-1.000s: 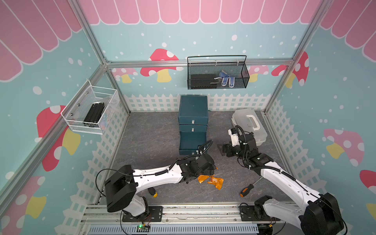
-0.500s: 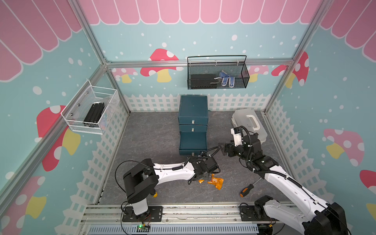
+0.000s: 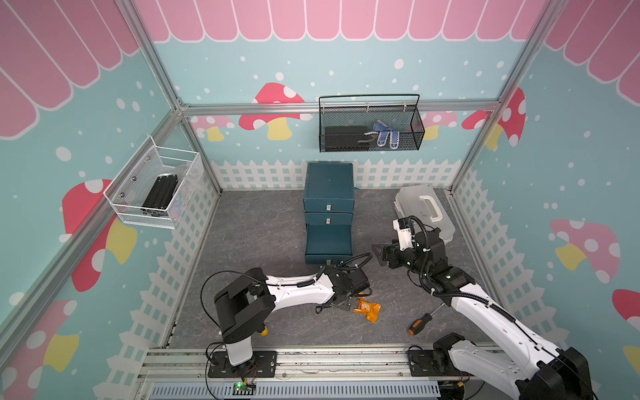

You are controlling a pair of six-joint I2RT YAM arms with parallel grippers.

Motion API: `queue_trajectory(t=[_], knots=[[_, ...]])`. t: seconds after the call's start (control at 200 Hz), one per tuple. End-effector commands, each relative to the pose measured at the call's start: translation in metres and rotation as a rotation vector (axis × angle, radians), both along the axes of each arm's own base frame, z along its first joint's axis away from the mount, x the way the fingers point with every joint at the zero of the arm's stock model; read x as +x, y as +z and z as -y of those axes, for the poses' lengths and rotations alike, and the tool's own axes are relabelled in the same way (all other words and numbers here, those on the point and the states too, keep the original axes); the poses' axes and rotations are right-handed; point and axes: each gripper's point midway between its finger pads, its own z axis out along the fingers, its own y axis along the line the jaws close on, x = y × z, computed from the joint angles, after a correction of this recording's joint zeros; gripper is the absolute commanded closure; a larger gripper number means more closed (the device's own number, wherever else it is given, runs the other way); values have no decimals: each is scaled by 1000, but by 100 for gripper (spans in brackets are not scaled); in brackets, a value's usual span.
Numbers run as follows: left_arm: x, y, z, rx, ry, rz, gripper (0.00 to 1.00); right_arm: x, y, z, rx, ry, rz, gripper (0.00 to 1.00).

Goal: Place the cookies into the drawer by color
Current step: Pick up the cookie at the center of the board.

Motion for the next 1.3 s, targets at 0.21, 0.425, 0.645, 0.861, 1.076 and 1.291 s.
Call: queue_trajectory(t=[0.21, 0.425, 0.645, 0.861, 1.076, 1.291], knots=[[19, 33, 19, -96, -88, 121, 12, 0, 4, -4, 29, 8, 17, 13], [20, 17, 31, -159, -93, 17, 15, -1, 5, -6, 34, 17, 18, 13], [20, 7, 33, -134, -94, -34, 21, -4, 8, -5, 42, 20, 29, 13], [17, -2, 35, -115, -109, -74, 23, -5, 9, -8, 56, 32, 30, 13], [21, -7, 25, -62, -91, -78, 28, -6, 11, -8, 59, 35, 33, 14], [22, -16, 28, -94, -94, -112, 30, -5, 10, -10, 60, 42, 29, 14]])
